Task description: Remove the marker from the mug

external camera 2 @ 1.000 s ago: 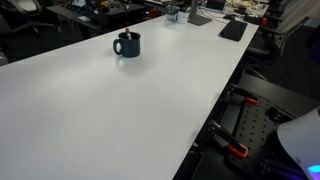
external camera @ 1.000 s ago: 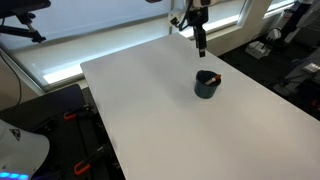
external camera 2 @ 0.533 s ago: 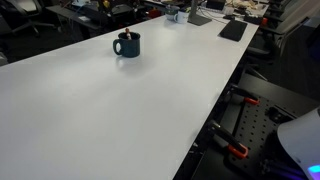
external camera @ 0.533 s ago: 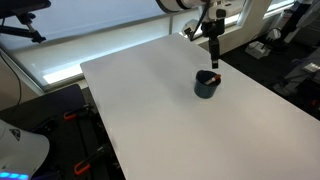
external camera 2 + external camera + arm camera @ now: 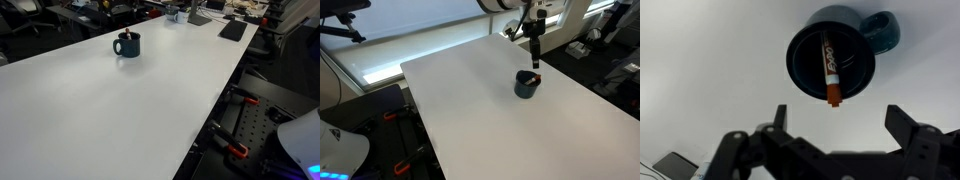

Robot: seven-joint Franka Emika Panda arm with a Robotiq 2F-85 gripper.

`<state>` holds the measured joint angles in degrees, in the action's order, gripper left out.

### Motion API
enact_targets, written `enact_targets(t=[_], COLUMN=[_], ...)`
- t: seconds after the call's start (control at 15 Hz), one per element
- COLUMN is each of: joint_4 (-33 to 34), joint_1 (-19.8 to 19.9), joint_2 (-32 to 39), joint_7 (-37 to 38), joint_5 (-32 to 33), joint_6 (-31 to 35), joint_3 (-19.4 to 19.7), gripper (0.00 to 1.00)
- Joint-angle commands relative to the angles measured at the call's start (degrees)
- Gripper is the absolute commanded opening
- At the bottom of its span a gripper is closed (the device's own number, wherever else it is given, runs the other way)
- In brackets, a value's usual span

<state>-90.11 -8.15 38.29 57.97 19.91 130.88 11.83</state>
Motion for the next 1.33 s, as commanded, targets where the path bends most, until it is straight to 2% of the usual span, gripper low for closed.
enact_targets(t=[0.0,0.27,0.33,0.87,1.27], joint_4=[2.68,7.43,3.08,3.65,9.52], joint_1=[-0.36,-0.31,-0.12,-0.16,-0.71], joint_2=[2.62,7.48,4.59,5.64,11.21], joint_7=[0.34,0.78,-0.25,-0.28,3.37], joint_5=[-0.07,-0.58,-0.38,-0.43,0.10], joint_6=[-2.02,-4.13,-1.47,-1.41,-2.19], joint_3=[0.64,1.03,0.68,0.77,2.77], gripper=[1.00,1.00,1.00,1.00,1.00])
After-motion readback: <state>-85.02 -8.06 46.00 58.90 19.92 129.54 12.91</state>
